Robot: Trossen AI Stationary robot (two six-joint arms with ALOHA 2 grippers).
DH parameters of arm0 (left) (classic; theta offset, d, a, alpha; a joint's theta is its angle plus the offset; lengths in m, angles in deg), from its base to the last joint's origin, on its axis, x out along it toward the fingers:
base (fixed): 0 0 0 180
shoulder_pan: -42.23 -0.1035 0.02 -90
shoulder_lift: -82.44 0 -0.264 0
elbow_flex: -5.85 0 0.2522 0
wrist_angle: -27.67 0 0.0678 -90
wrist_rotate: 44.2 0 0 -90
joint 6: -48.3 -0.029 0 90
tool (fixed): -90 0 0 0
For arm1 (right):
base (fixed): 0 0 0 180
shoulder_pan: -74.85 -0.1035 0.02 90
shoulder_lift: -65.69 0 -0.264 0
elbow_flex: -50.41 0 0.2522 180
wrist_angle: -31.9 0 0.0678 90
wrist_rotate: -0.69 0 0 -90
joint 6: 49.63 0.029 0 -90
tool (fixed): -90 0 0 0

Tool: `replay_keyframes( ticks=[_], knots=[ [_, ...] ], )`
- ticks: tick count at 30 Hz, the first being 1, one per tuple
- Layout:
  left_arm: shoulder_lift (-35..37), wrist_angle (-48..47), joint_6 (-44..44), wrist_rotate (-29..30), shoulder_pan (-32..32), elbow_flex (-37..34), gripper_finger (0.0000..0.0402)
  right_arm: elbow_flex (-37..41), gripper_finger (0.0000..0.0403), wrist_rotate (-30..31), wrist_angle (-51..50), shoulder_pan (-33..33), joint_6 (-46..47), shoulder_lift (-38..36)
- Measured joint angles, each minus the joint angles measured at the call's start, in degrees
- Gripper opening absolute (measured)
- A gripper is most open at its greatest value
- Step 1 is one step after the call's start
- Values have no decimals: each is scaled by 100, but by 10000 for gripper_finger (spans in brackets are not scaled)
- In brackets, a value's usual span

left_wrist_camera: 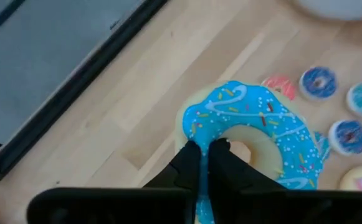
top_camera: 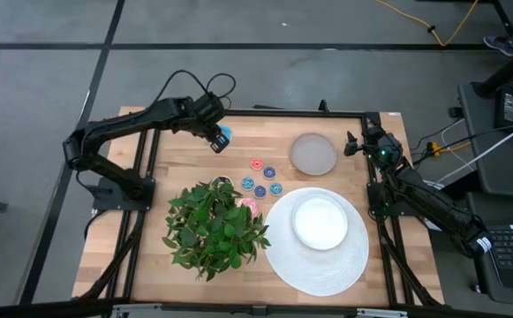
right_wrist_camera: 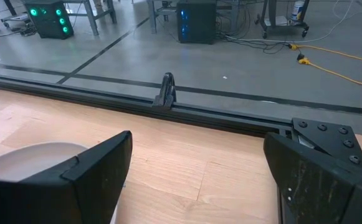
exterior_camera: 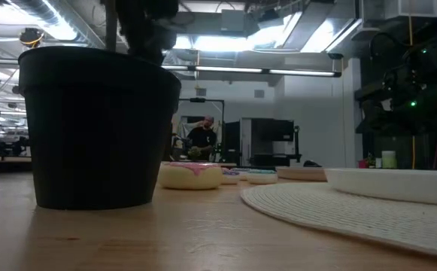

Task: Pick & Place donuts
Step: Put the large blue donut onto the white plate

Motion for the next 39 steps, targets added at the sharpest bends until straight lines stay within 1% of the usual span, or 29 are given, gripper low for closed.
replay_keyframes(
  ticks=[8, 12, 17, 24, 31, 35, 39],
  knots=[
    [-112, -273, 779, 90, 634, 809, 15, 0, 362, 1, 0, 0, 0, 0],
    [-451, -506, 1151, 108, 993, 1363, 15, 1, 362, 0, 0, 0, 0, 0],
    [-995, -864, 1413, 149, 1315, 2106, 15, 1, 362, 1, -2, 0, 0, 0],
    [-1874, -1246, 1446, 148, 1580, 3275, 15, 1, 362, 1, -2, 0, 0, 0],
    [-2748, -1687, 1340, 119, 1706, 4507, 15, 1, 362, 1, -7, -2, 17, 0],
    [-3112, -1810, 1312, 113, 1778, 4989, 15, 1, 362, 0, -8, -2, 18, 0],
    [-3348, -1840, 1303, 86, 1858, 5286, 15, 1, 362, 0, -11, -2, 20, 0]
  ],
)
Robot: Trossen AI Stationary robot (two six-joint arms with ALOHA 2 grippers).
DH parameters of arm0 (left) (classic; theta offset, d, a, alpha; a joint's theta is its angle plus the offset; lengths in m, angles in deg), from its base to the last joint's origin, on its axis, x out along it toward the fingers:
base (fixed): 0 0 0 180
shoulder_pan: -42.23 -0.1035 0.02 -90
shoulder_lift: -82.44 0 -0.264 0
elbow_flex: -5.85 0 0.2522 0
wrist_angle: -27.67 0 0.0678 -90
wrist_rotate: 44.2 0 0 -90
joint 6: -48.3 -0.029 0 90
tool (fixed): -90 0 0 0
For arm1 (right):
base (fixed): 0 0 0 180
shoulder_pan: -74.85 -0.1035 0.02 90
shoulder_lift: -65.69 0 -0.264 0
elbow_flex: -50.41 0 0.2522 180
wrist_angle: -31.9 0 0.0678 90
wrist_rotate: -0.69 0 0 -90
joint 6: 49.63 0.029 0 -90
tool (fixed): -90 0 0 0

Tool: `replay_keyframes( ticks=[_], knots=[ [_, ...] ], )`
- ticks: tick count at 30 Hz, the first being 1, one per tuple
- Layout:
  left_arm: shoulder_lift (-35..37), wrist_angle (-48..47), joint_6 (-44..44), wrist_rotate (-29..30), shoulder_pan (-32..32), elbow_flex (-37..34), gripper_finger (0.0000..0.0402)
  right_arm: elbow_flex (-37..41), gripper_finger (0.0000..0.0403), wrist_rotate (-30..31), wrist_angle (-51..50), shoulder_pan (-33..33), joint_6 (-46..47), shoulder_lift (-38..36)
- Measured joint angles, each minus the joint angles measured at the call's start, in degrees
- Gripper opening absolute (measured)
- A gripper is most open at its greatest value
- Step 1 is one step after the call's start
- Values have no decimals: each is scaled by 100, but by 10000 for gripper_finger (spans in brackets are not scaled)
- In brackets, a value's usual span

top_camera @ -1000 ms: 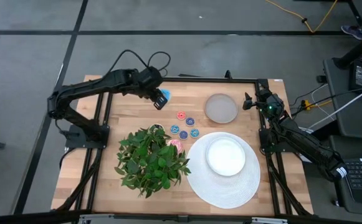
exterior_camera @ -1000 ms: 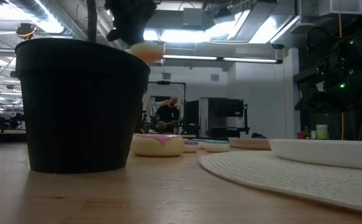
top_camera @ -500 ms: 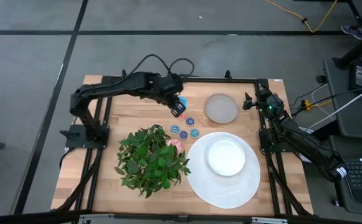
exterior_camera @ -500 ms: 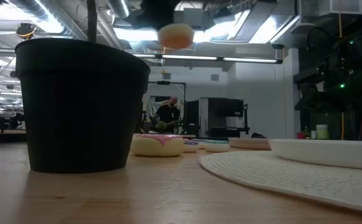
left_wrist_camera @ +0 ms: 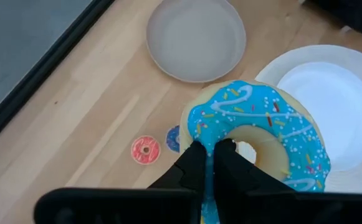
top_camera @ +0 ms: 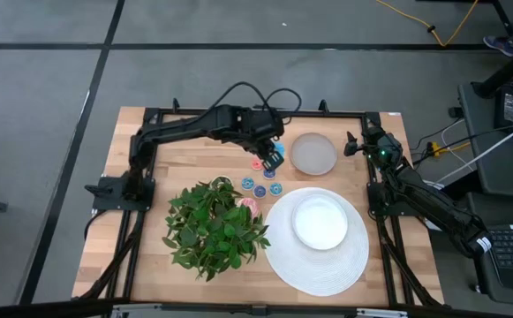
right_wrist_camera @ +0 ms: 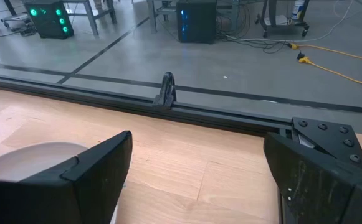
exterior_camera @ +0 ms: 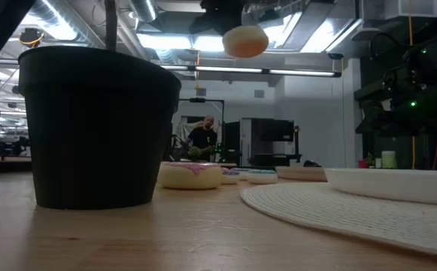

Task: Pick & Place donuts
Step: Put the large blue donut onto the white plate

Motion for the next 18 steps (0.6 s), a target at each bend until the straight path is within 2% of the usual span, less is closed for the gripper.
replay_keyframes(
  ticks=[13, 18],
  knots=[
    [-333, 227, 197, -71, 272, 114, 15, 0, 362, 0, 0, 0, 0, 0],
    [-556, 499, -94, -88, 391, 114, 15, 0, 362, -2, -1, 0, 0, 1]
  ],
)
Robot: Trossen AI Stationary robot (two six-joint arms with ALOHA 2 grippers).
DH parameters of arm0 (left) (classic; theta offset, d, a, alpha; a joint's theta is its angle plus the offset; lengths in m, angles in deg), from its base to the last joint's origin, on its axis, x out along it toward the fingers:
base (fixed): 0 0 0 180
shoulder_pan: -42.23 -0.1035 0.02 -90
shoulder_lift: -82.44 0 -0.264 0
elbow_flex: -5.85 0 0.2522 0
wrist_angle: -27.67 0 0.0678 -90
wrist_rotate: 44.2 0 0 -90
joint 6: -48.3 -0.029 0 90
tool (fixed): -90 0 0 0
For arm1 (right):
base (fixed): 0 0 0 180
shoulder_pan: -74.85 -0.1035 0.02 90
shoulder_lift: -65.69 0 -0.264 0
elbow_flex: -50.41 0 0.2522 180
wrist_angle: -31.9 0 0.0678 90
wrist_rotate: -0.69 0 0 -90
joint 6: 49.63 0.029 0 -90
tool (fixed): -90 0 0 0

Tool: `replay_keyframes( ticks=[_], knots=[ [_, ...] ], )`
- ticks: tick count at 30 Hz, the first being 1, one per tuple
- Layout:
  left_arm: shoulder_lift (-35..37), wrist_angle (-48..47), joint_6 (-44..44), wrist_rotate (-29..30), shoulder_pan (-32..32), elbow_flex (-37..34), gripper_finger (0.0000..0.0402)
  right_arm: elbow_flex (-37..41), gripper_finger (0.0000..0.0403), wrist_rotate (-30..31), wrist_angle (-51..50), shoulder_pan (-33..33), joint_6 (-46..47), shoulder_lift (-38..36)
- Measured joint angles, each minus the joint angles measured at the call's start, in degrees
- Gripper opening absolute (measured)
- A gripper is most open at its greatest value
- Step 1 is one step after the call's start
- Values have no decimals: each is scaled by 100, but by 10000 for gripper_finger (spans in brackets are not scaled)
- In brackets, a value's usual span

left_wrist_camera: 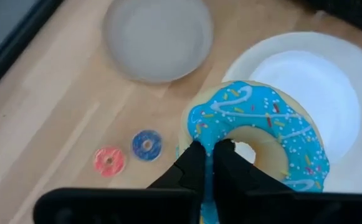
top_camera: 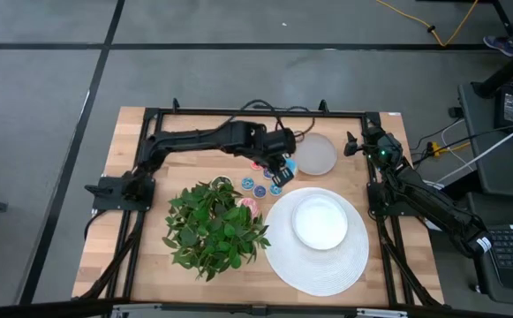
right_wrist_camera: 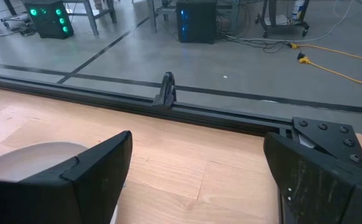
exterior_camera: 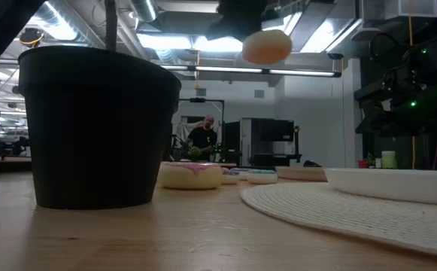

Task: Pick & Place donuts
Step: Put the large blue donut onto the white plate

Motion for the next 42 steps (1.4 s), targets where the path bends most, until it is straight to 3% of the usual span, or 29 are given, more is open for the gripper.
replay_keyframes(
  ticks=[7, 24, 42],
  knots=[
    [-438, 409, -689, -461, 89, -2, 15, 0, 362, -45, -5, 0, 0, 6],
    [-1197, 1552, -2437, -908, 231, -4, 15, -2, 362, -45, -3, 0, 0, 1],
    [-1348, 1660, -3652, -1244, 338, -7, 15, 0, 362, -43, -3, 0, 0, 1]
  ],
)
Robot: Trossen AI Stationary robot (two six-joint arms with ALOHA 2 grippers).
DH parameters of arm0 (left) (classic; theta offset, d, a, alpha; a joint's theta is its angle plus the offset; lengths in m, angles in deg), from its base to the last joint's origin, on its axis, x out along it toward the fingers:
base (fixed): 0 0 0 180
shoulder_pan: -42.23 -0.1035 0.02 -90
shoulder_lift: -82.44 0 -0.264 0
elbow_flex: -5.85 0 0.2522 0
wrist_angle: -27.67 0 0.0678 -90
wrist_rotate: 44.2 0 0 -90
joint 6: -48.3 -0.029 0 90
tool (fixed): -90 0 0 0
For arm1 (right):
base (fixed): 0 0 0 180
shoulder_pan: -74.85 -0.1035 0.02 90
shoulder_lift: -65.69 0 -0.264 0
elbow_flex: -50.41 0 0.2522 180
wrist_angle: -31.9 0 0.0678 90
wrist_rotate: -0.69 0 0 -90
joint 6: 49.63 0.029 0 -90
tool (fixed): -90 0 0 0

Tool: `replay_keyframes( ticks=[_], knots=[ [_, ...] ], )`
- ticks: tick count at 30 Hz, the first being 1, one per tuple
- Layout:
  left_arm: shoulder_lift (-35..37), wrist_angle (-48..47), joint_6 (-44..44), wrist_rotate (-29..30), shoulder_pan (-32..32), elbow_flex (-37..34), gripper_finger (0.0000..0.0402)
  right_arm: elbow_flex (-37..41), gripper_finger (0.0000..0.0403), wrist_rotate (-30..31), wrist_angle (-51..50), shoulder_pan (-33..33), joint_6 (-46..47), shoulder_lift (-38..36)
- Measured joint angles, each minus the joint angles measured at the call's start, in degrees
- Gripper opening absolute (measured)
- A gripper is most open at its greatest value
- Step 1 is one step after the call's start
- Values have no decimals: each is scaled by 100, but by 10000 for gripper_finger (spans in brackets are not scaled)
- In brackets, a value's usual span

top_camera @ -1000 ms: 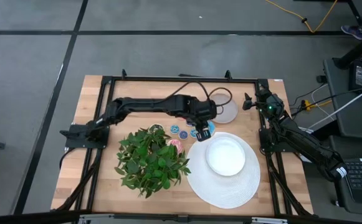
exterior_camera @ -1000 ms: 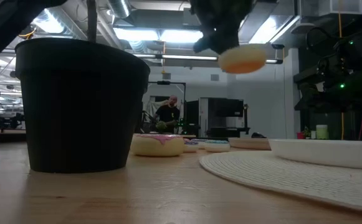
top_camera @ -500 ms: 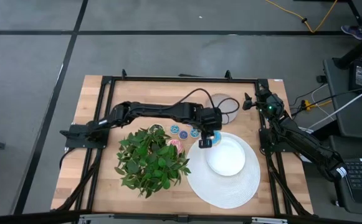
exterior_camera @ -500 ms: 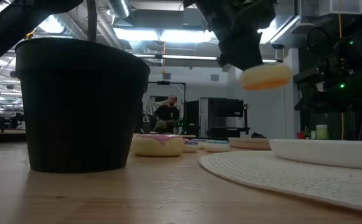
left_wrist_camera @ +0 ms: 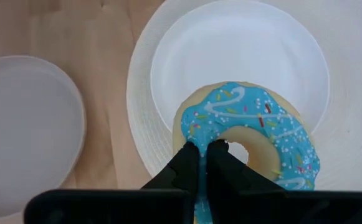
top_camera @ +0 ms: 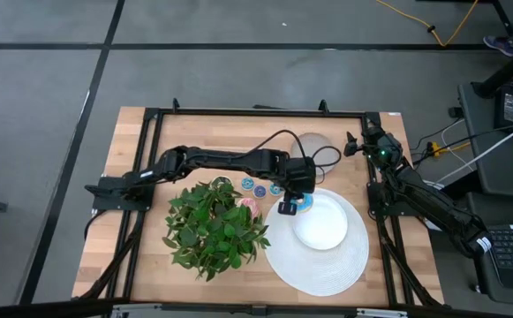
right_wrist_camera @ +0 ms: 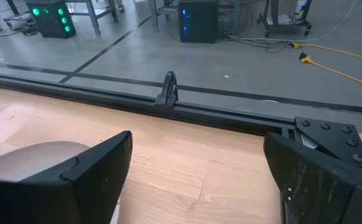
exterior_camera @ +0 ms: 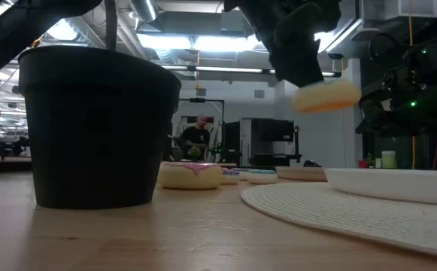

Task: Pick & Place donuts
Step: Put the large blue donut onto the white plate

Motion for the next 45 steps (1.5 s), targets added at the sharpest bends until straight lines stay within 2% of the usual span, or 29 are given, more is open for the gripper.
replay_keyframes(
  ticks=[8, 20, 28, 45],
  knots=[
    [-1, 317, -453, 2, -44, 0, 15, 0, 362, 0, 0, 0, 0, 0],
    [-420, 937, -1184, -177, -144, 0, 15, 0, 362, 0, 3, 1, 0, 2],
    [-696, 1576, -1259, -449, -49, 2, 15, 0, 362, 0, 2, -2, 0, 4],
    [-1123, 1595, -1257, -538, 256, -3, 15, 0, 362, 0, 2, -4, 2, 0]
  ],
)
